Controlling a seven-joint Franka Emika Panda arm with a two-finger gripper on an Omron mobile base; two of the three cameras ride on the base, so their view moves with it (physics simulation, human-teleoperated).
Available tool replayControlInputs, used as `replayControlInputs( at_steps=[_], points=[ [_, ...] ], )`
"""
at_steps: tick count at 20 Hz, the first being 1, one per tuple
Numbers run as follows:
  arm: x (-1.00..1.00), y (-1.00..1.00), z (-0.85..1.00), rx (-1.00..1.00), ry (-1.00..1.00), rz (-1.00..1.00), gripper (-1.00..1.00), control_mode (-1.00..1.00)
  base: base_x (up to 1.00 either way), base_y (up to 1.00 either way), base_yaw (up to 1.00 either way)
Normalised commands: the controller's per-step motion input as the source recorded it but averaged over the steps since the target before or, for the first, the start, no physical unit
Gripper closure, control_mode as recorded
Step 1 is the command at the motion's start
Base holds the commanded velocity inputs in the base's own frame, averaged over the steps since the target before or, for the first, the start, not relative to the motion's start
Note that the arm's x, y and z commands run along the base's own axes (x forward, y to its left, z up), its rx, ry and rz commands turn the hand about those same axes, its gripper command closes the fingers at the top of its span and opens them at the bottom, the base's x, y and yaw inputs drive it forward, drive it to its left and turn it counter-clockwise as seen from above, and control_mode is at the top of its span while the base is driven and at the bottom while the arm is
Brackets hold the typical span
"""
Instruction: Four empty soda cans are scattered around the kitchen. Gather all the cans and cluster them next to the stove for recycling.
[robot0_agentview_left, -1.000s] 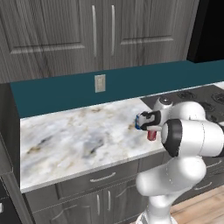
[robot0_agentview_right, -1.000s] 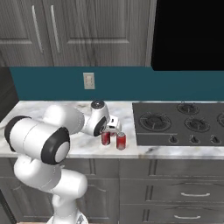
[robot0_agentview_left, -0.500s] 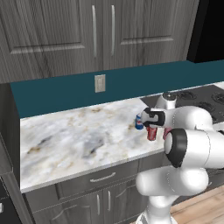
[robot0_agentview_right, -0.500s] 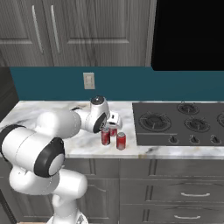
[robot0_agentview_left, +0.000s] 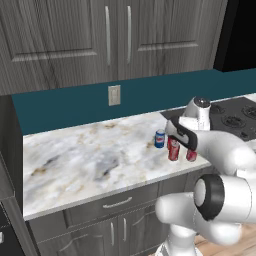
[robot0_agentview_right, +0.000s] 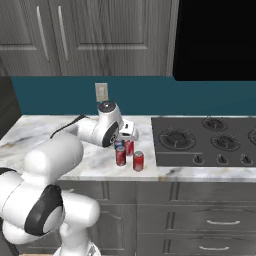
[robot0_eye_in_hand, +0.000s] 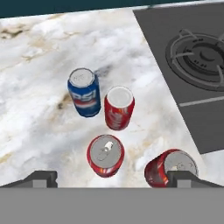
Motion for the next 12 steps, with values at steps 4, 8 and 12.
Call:
replayControlInputs(
  at_steps=[4,8,12],
  points=[
    [-0.5,0.13,0.61,0.0,-0.06,0.0,-1.0,-1.0,0.0,0.0,0.0],
    [-0.54,0.24,0.58,0.0,-0.07,0.0,-1.0,-1.0,0.0,0.0,0.0],
    [-0.62,0.25,0.54,0.0,-0.08,0.0,-1.0,-1.0,0.0,0.0,0.0]
  ],
)
